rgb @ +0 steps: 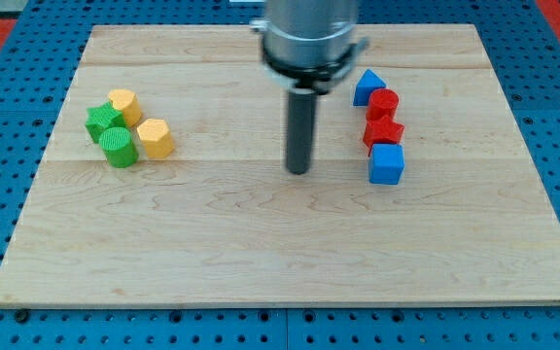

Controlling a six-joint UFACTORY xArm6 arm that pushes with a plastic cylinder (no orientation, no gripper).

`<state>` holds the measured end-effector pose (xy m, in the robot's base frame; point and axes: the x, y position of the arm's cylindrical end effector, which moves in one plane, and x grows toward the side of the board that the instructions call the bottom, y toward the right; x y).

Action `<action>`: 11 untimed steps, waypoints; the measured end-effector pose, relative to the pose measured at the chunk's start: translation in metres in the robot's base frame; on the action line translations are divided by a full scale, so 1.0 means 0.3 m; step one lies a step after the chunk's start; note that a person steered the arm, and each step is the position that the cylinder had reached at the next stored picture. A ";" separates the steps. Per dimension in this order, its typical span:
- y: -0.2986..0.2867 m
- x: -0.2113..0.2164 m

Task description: Move the yellow heart above to the blue triangle

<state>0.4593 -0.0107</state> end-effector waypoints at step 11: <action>-0.119 -0.580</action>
